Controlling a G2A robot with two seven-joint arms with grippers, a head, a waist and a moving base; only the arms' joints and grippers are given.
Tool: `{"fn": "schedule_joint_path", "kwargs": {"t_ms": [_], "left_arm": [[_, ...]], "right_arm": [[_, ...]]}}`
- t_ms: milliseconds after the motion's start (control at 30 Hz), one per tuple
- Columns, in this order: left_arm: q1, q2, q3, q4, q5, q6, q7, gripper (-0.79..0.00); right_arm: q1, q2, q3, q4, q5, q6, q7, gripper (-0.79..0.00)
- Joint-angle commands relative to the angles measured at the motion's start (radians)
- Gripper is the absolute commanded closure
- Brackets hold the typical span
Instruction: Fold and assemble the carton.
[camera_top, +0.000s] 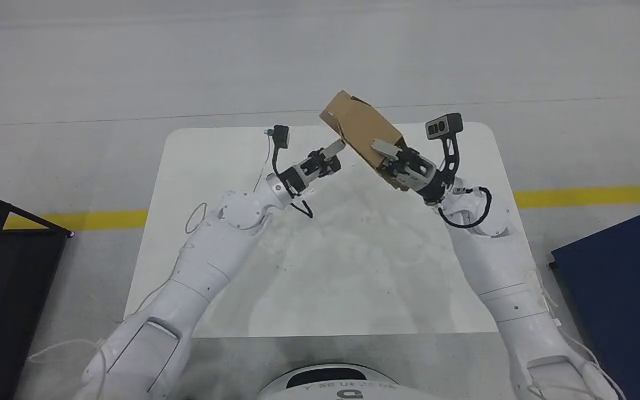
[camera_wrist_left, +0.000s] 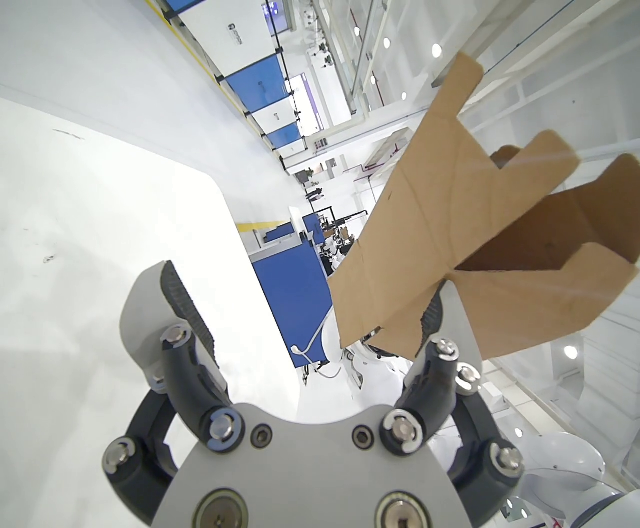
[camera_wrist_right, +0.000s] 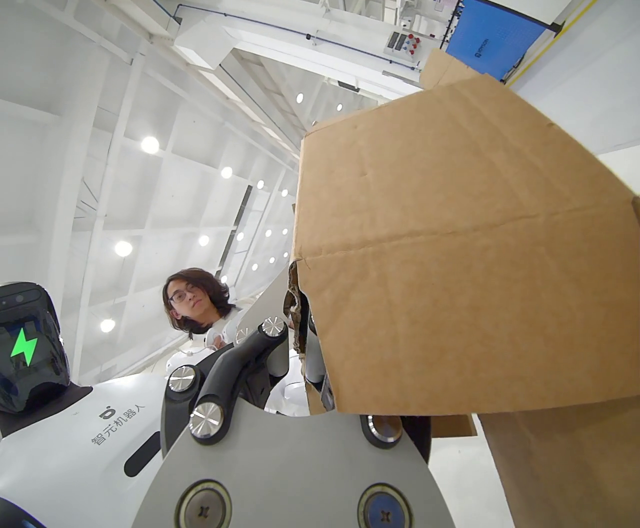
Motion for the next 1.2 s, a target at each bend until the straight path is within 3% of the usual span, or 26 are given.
{"fn": "schedule_joint_path", "kwargs": {"t_ms": [0,133,933,1067,1167], "left_arm": [[0.013,-0.002,-0.004,0.008,-0.008,-0.005,0.026,-0.785],[0.063,-0.001,-0.033,0.01,-0.058,-0.018,0.078,-0.785],[0.063,-0.001,-0.033,0.01,-0.058,-0.018,0.078,-0.785],[0.063,-0.001,-0.033,0.01,-0.058,-0.018,0.078,-0.785],[0.063,-0.001,-0.033,0.01,-0.058,-0.018,0.078,-0.785]], "right_arm": [[0.0,0.002,0.011,-0.005,-0.003,-0.007,0.008,0.0],[0.0,0.002,0.011,-0.005,-0.003,-0.007,0.008,0.0],[-0.004,0.002,0.01,-0.006,0.008,0.0,0.002,0.0],[-0.044,-0.004,0.026,-0.026,0.344,0.195,0.023,0.0],[-0.072,-0.005,0.069,-0.016,0.656,0.427,0.093,0.0]]}}
